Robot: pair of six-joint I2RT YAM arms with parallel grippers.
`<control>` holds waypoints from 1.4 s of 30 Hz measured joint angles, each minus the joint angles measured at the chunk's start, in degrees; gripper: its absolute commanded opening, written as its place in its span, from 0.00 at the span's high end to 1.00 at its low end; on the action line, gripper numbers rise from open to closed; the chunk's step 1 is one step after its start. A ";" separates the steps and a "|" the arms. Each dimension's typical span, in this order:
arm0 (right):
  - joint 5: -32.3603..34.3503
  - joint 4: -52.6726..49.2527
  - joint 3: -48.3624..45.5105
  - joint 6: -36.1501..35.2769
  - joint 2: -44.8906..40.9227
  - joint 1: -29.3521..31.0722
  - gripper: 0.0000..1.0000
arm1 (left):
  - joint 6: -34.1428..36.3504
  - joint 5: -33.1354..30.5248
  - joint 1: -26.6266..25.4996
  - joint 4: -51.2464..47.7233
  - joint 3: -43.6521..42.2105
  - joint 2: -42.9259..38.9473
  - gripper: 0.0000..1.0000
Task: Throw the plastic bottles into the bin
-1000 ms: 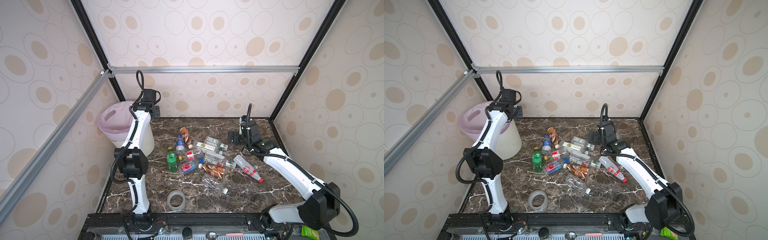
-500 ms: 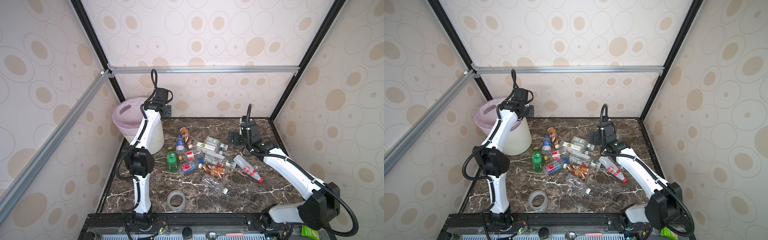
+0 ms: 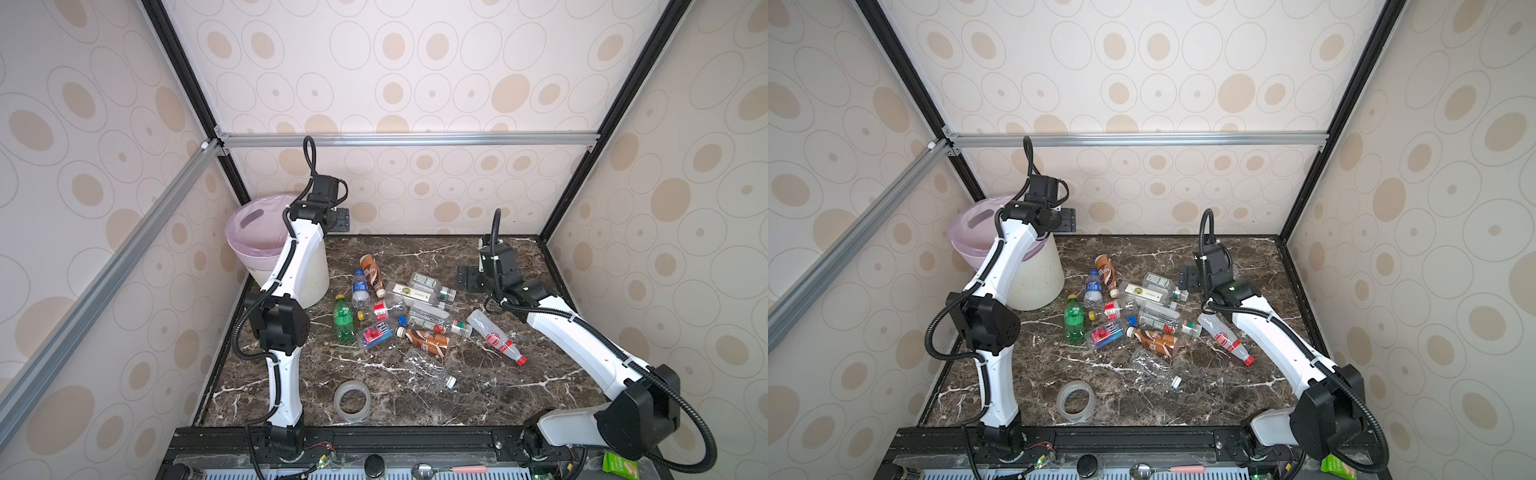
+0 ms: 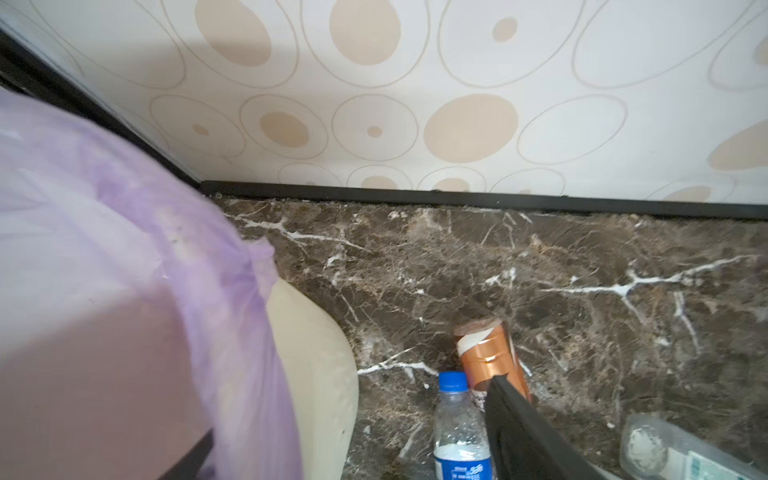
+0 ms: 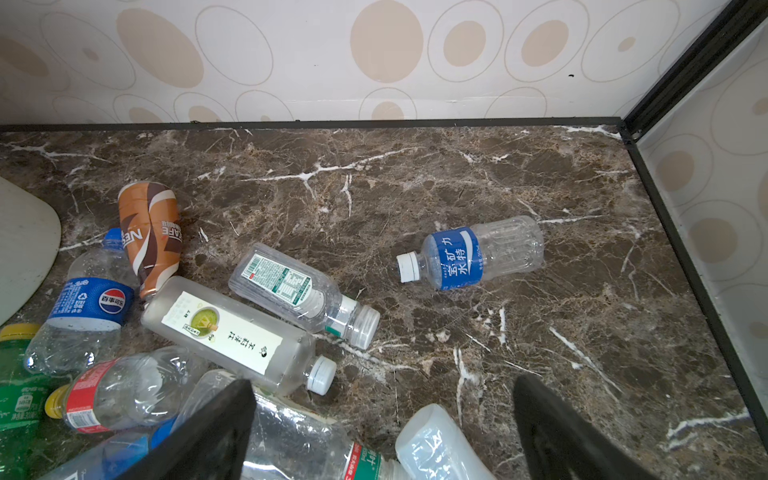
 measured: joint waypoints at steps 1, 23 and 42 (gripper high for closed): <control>-0.09 -0.39 0.00 -0.04 0.00 0.00 0.00 | -0.15 0.07 -0.26 0.63 -0.20 -0.35 0.01; 7.67 -10.12 -17.31 2.19 -7.04 -0.48 0.00 | 5.53 -10.69 -24.48 19.74 -21.03 -17.49 0.01; 1.36 -11.47 -19.63 2.97 2.12 -6.45 0.08 | 2.16 -11.67 -34.73 36.26 -53.07 -27.43 0.01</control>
